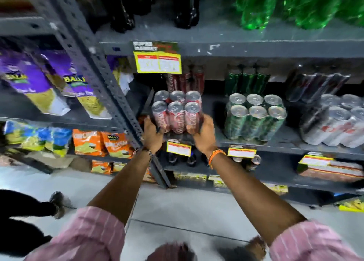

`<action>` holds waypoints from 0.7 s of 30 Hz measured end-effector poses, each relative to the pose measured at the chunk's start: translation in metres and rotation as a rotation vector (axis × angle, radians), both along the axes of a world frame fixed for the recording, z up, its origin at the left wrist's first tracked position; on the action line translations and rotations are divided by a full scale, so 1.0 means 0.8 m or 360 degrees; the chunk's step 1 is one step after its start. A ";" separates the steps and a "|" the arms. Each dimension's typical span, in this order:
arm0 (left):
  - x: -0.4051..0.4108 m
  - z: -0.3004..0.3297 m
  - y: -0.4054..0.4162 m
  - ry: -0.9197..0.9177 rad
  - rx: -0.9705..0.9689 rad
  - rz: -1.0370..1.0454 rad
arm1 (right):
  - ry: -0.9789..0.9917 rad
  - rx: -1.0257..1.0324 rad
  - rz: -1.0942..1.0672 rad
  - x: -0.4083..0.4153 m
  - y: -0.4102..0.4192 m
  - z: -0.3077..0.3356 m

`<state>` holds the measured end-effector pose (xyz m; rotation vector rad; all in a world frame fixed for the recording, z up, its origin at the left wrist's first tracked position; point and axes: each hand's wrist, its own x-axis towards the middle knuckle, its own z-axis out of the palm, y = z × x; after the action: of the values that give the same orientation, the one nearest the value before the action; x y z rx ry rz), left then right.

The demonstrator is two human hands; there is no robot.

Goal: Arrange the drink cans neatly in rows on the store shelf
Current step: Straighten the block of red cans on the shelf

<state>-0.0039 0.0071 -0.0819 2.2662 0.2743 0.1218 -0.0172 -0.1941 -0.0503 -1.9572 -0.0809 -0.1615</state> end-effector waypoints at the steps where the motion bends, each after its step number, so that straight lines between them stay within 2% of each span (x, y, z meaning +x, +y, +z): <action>1: 0.001 0.010 0.001 -0.0010 -0.0104 -0.0015 | 0.0057 -0.0007 -0.0040 0.005 0.004 -0.005; 4: 0.002 0.033 -0.001 -0.0007 -0.0248 -0.0054 | 0.0203 -0.0128 -0.0033 0.017 0.005 -0.008; 11: 0.001 0.030 0.012 0.0120 -0.0479 -0.0162 | 0.0360 -0.0080 0.0063 0.023 0.004 0.004; 21: -0.006 0.031 0.010 0.0053 -0.0448 -0.0176 | 0.0383 -0.0070 -0.0020 0.009 0.010 -0.003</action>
<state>-0.0087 0.0152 -0.0568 1.9995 0.1714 -0.0121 -0.0102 -0.1864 -0.0527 -2.0070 0.0864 0.0687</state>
